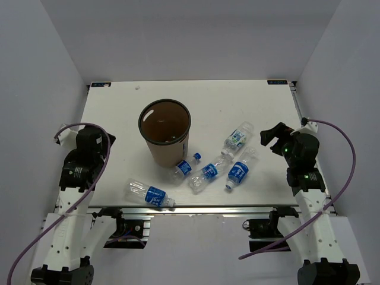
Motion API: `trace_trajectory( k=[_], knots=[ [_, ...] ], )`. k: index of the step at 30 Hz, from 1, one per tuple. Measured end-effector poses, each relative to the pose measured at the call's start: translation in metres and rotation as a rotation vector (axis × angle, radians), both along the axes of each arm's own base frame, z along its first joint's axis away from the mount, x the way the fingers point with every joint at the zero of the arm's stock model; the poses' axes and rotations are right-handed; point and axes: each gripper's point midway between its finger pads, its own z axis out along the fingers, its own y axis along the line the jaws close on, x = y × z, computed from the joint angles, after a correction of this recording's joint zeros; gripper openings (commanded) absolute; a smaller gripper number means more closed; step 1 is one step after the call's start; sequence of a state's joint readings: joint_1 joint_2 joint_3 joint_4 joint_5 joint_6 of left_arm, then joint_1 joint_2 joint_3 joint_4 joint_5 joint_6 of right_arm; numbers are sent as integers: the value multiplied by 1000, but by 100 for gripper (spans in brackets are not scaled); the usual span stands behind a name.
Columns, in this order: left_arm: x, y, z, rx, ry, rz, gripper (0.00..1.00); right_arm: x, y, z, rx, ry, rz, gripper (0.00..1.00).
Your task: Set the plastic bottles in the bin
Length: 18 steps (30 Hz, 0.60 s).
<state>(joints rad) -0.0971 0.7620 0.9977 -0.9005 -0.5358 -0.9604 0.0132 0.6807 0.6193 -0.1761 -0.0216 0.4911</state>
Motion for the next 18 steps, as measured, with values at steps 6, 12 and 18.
trace_trajectory(
  k=[6, 12, 18],
  knots=[
    [-18, -34, -61, -133, 182, -136, 98, 3, -8, -14, -16, 52, -45, 89],
    [-63, -56, -139, -252, 434, -193, 98, 1, -12, -19, -25, 74, -65, 89],
    [-93, -65, -174, -312, 586, -204, 98, 1, -14, -17, -31, 67, -75, 89]
  ],
)
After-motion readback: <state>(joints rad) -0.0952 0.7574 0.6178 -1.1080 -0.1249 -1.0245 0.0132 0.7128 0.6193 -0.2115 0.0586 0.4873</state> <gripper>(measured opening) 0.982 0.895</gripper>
